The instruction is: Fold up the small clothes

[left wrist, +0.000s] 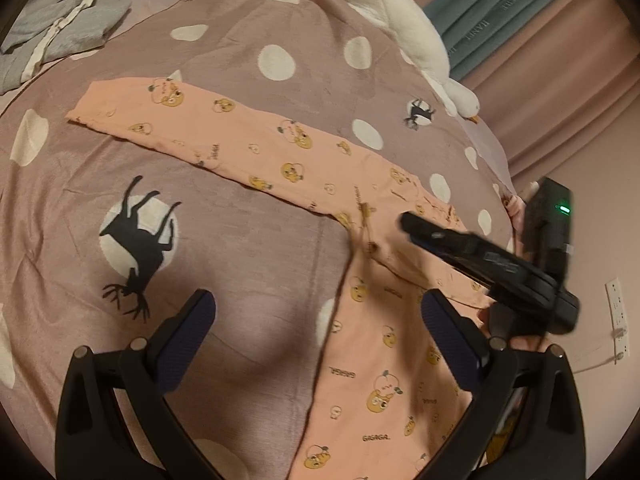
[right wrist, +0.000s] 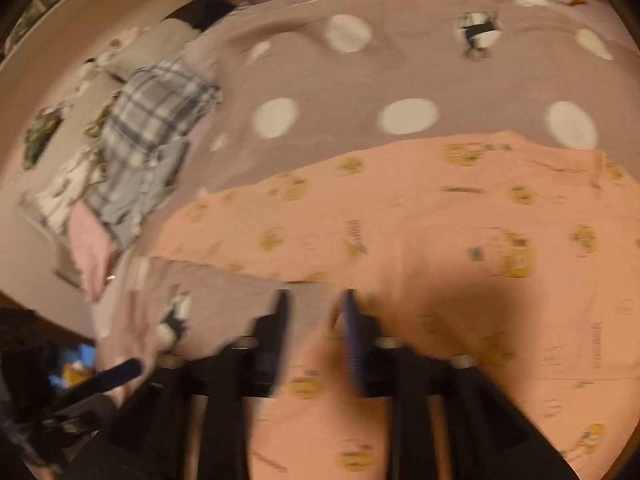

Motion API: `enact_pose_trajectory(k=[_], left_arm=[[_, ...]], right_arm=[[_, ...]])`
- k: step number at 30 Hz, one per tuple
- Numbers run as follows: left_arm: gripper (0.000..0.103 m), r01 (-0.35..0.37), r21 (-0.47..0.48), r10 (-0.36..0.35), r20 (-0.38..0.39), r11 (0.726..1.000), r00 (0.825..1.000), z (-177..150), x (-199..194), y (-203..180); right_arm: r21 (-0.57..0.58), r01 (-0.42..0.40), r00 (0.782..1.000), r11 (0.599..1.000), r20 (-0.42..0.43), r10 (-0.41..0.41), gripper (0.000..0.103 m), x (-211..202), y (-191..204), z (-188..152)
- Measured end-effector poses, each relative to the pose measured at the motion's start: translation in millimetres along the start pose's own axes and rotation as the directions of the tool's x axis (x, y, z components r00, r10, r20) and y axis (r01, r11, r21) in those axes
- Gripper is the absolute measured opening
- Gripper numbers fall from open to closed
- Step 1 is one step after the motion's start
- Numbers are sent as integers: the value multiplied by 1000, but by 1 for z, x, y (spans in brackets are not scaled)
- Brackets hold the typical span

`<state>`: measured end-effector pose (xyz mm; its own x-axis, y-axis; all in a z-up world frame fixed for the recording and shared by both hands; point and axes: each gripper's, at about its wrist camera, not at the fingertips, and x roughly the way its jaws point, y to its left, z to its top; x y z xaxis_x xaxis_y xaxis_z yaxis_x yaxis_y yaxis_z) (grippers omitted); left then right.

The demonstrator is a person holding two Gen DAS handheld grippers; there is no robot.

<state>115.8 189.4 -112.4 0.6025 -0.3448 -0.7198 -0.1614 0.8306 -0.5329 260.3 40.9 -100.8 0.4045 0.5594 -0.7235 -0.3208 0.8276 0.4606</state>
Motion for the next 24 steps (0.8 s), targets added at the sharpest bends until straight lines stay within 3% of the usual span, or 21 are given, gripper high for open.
enact_pose_trajectory(k=[4,8,11,14,16,24], left_arm=[[103,-14,-59,14,6,998,1000,9,3,19],[103,28,-162,-18,64,986,998,22,-1,45],[103,40,-260,-7,124,965,992,35,-2,66],[102,72,-323,-22,158,944,987,51,4,87],[102,108,-362,-45,180,926,983,60,6,101],[99,258,-472,-134,281,843,950,88,11,155]], right_arm=[[20,-34,997,999,68,33,51,-18,-9,-7],[94,49,995,994,82,-57,51,-28,-43,-17],[160,102,991,982,65,-113,45,-24,-73,-29],[161,150,988,976,10,-153,41,-3,-85,-43],[118,159,985,980,48,-166,41,-5,-78,-47],[97,52,986,994,155,-67,41,-47,-59,-56]])
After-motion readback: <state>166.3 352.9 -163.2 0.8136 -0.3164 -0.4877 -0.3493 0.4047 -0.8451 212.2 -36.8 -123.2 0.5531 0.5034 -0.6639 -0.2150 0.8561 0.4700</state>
